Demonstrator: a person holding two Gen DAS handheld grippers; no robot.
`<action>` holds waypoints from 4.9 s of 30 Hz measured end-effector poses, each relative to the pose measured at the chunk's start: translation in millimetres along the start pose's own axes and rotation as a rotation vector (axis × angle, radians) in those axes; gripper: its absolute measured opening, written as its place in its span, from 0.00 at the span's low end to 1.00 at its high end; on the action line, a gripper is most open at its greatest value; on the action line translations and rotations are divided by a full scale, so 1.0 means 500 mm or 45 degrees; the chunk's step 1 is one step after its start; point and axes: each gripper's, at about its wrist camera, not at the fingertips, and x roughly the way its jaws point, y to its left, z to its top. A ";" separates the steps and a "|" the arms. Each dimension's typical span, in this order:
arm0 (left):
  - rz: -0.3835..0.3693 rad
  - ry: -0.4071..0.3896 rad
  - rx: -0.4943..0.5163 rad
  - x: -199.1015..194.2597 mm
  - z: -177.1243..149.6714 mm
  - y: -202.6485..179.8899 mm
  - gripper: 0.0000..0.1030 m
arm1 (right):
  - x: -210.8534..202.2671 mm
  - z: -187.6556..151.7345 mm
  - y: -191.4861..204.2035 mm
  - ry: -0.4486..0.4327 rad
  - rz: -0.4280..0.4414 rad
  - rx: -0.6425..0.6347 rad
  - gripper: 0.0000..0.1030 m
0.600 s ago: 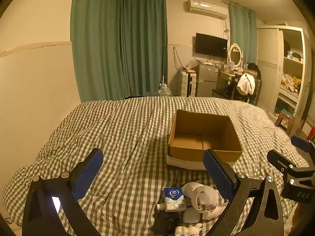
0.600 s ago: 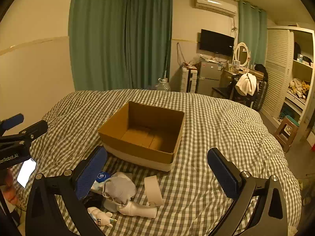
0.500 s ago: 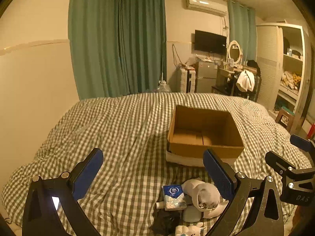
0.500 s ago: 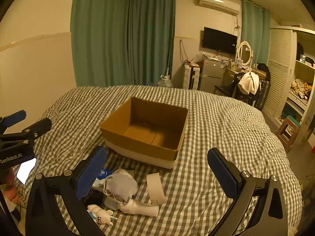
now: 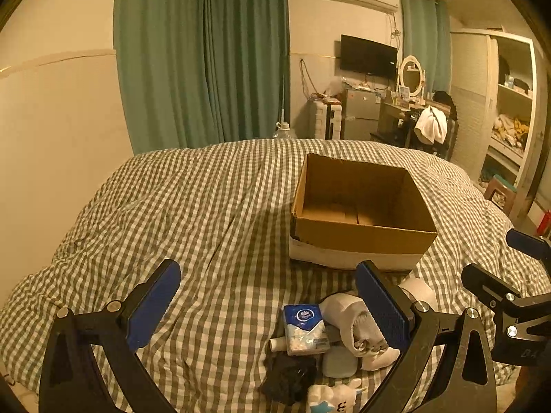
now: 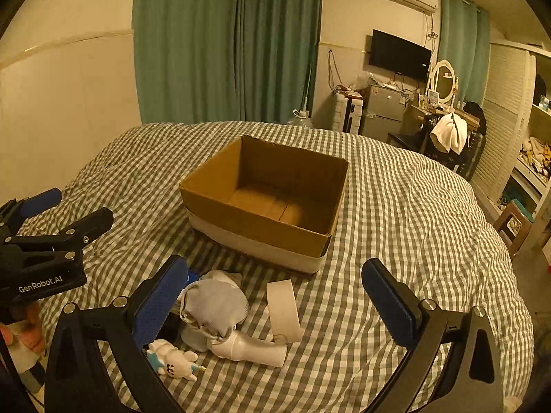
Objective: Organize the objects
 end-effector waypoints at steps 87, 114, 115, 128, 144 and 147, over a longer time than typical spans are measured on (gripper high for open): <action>0.042 0.355 0.112 0.239 -0.171 -0.050 1.00 | 0.249 -0.124 -0.027 0.351 0.001 0.012 0.58; -0.090 0.401 0.037 0.210 -0.112 -0.007 0.51 | 0.171 -0.082 -0.043 0.281 0.041 0.056 0.27; -0.089 0.392 0.028 0.201 -0.099 0.002 0.51 | 0.158 -0.068 -0.042 0.276 0.045 0.041 0.27; -0.197 0.195 0.047 0.129 0.126 0.021 0.51 | 0.050 0.198 -0.039 0.142 -0.024 -0.147 0.25; -0.266 0.243 0.172 0.353 0.215 -0.107 0.51 | 0.290 0.317 -0.051 0.229 -0.057 -0.078 0.25; -0.296 0.274 0.160 0.380 0.196 -0.110 0.51 | 0.332 0.285 -0.071 0.285 -0.043 -0.061 0.25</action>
